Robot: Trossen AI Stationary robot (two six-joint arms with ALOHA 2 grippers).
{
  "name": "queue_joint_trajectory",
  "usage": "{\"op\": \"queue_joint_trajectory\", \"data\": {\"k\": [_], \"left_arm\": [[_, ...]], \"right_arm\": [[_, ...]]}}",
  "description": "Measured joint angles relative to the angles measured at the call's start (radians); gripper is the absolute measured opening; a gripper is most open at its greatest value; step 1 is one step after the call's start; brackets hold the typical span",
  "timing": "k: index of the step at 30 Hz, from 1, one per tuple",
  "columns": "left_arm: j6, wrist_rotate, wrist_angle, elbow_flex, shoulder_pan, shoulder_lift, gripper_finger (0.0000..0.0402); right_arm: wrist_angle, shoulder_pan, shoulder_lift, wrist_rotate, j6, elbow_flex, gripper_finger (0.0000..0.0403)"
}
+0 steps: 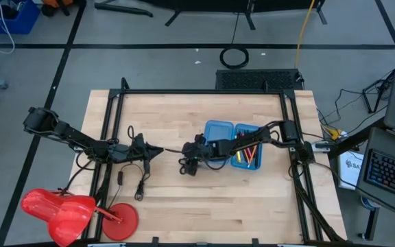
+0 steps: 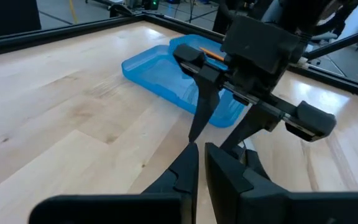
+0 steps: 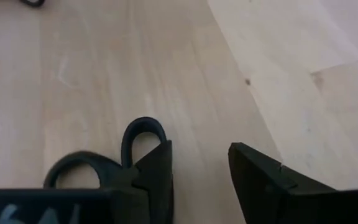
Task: Pick & place school supplies into a supply box
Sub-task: Put the black scissors into the blue supply box
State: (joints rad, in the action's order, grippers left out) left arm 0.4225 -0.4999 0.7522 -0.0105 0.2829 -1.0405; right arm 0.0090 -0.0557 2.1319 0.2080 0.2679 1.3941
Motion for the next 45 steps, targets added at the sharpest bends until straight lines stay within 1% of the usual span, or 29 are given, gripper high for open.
{"op": "queue_joint_trajectory", "data": {"k": [12,19,24,31,33,35,37,40,41,45], "left_arm": [[0.000,0.000,-0.002,0.000,0.000,0.000,0.0031],[0.000,0.000,-0.002,0.000,0.000,0.000,0.0031],[-0.001,-0.001,-0.001,0.000,0.000,0.000,0.0031],[-0.001,-0.017,-0.001,0.000,0.000,0.000,0.0031],[-0.001,-0.018,-0.001,0.000,0.000,0.000,0.0031],[-0.001,-0.017,-0.001,0.000,0.000,0.000,0.0031],[-0.001,-0.018,-0.001,0.000,0.000,0.000,0.0031],[-0.002,-0.017,-0.001,0.000,0.000,0.000,0.0031],[-0.002,-0.017,-0.002,0.000,0.000,0.000,0.0031],[0.000,-0.017,-0.014,0.000,0.000,0.000,0.0031]], "right_arm": [[0.014,-0.033,0.000,0.000,-0.026,0.000,0.0144],[-0.055,-0.028,0.000,-0.003,-0.023,0.000,0.0144],[-0.033,-0.023,0.000,-0.076,-0.044,0.000,0.0144],[-0.034,-0.011,0.011,-0.130,-0.032,-0.005,0.0142],[-0.019,-0.002,0.026,-0.161,-0.030,-0.003,0.0132],[-0.001,0.002,0.045,-0.158,-0.021,-0.002,0.0112],[0.009,0.003,0.060,-0.159,-0.023,0.000,0.0082],[0.022,0.003,0.068,-0.162,-0.025,0.000,0.0025],[0.027,0.002,0.068,-0.161,-0.030,-0.001,0.0014],[0.058,-0.004,0.070,-0.154,-0.044,-0.003,0.0006]]}}
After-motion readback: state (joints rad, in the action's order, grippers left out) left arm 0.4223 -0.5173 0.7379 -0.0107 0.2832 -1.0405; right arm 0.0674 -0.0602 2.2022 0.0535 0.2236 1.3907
